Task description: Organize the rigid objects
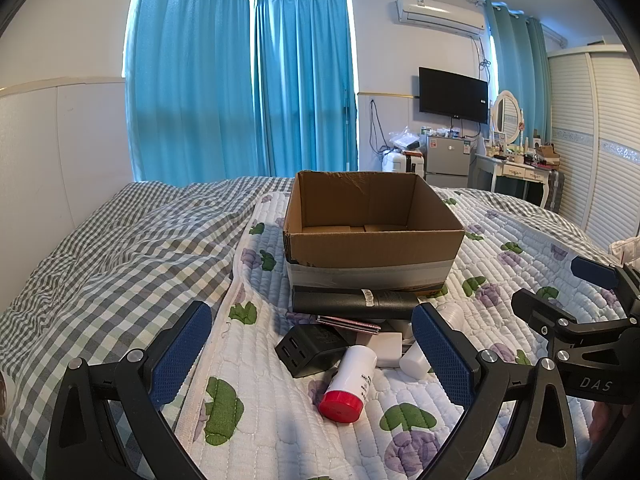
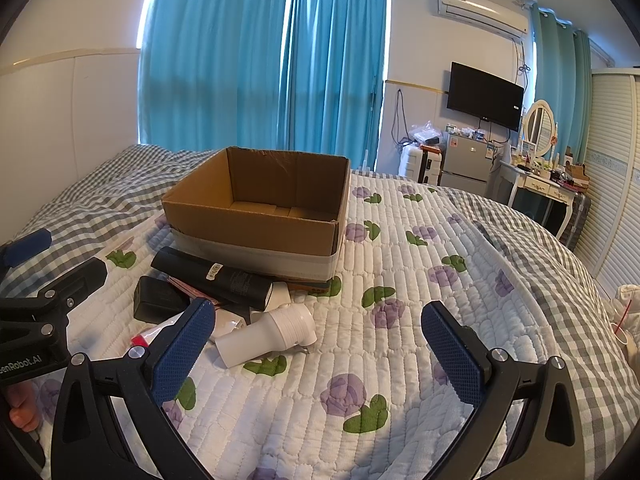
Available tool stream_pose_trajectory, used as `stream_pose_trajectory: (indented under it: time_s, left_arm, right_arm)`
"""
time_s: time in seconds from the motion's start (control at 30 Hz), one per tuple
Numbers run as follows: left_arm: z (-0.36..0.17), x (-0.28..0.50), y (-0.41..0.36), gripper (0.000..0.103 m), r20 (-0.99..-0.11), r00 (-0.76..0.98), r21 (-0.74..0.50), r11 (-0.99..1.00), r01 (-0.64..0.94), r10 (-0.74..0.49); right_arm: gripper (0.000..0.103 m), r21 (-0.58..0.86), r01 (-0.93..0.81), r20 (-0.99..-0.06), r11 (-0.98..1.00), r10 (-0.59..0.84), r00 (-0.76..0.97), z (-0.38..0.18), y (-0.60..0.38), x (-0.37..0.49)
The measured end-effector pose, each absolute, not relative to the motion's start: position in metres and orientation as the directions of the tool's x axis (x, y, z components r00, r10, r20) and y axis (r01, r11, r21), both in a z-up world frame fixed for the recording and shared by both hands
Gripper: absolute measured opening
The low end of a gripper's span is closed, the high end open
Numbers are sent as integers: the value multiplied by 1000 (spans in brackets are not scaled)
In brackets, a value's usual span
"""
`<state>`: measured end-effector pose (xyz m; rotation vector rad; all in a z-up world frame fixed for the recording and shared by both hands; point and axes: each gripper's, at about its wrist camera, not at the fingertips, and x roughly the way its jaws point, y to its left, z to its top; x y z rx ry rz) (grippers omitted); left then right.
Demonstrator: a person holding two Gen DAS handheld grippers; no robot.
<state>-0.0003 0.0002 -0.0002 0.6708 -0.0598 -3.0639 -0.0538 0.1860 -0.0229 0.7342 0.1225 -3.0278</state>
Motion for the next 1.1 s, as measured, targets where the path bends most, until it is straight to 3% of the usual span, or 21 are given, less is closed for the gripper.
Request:
stream_pose_trajectory:
  time_s: [1.1]
  left_arm:
    - [5,2,4,102,-425,-905,37,-999,-11,-5]
  right_arm:
    - [103,-74,43,-469,-996,-4,-883,-26,186,-55]
